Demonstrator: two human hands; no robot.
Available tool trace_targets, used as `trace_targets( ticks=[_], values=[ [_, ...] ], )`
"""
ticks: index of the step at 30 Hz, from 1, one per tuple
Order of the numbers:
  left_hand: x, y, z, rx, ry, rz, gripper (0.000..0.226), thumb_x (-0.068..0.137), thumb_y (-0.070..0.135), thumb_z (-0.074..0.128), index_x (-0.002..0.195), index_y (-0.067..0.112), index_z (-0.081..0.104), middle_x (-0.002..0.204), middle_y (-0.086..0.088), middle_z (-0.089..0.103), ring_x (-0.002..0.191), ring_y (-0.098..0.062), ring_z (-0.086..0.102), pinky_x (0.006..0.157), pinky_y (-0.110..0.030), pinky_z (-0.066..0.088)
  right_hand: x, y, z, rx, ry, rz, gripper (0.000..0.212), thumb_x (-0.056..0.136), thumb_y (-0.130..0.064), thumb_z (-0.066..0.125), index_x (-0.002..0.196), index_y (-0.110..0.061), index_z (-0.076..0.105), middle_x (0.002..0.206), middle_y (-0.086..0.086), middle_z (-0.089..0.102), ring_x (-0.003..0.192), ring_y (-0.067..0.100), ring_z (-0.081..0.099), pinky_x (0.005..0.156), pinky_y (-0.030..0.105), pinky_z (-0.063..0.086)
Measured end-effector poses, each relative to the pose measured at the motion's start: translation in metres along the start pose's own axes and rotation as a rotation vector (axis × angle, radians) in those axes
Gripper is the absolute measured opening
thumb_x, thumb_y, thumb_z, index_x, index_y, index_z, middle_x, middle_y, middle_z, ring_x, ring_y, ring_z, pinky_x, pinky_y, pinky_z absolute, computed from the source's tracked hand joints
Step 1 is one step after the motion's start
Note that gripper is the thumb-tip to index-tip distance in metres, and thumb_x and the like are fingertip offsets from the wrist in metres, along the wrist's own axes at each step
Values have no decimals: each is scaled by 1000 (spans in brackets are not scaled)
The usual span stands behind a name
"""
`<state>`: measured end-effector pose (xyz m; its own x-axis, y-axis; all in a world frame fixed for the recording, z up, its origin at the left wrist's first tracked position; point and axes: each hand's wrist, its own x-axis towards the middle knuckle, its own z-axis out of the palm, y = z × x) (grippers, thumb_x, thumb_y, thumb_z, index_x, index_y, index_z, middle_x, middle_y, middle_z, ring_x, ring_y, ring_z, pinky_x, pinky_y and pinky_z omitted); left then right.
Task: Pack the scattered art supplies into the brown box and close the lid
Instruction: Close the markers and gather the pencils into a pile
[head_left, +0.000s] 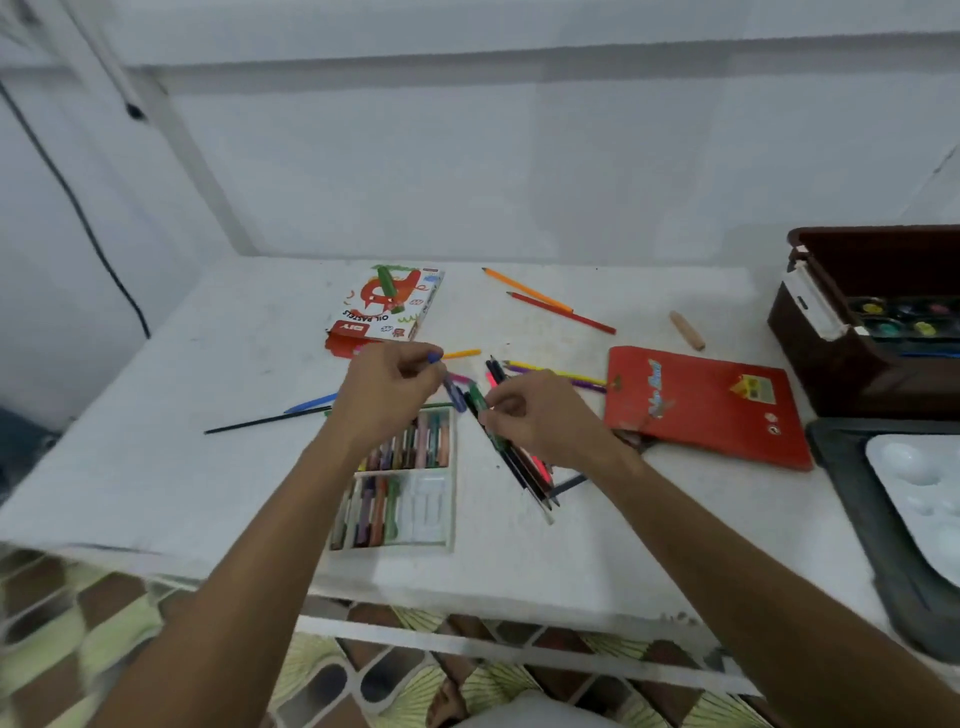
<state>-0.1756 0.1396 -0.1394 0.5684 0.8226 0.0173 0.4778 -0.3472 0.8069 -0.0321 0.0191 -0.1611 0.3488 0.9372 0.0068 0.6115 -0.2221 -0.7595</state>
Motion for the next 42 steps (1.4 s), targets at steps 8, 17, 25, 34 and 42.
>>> trace_targets(
  ticks=[8,17,25,34,42],
  values=[
    [-45,-45,-26,87,-113,-80,19,91,21,60,107,19,70,78,-2,72,70,-19,70,76,-43,58,-21,-30,60,124,-144,46,31,84,-23,69,93,6,67,80,26,67,74,37,64,73,43,52],
    [-60,-67,-20,254,-174,-84,32,87,33,67,116,20,64,82,3,72,67,-8,67,73,-29,58,-29,-34,92,131,-87,159,37,84,-21,70,117,-8,60,92,13,71,68,17,67,59,15,51],
    [-62,-70,-11,363,-185,-10,39,90,34,63,125,19,61,106,-3,71,78,-7,58,73,-16,42,-36,-29,101,48,4,104,30,83,-16,69,111,-7,65,85,10,70,69,15,63,63,15,47],
    [-72,-74,-23,271,-242,5,37,87,29,68,122,20,63,86,7,69,74,-3,62,64,-9,42,-39,-24,96,-38,-62,31,37,86,-24,66,121,-14,63,82,2,60,70,9,52,58,8,32],
    [-79,-73,-20,286,-270,16,30,87,30,67,117,22,66,88,3,66,73,-6,61,62,-13,46,-41,-16,100,-38,-92,-17,51,87,-29,65,135,-18,51,90,0,46,73,7,46,66,15,33]
  ],
)
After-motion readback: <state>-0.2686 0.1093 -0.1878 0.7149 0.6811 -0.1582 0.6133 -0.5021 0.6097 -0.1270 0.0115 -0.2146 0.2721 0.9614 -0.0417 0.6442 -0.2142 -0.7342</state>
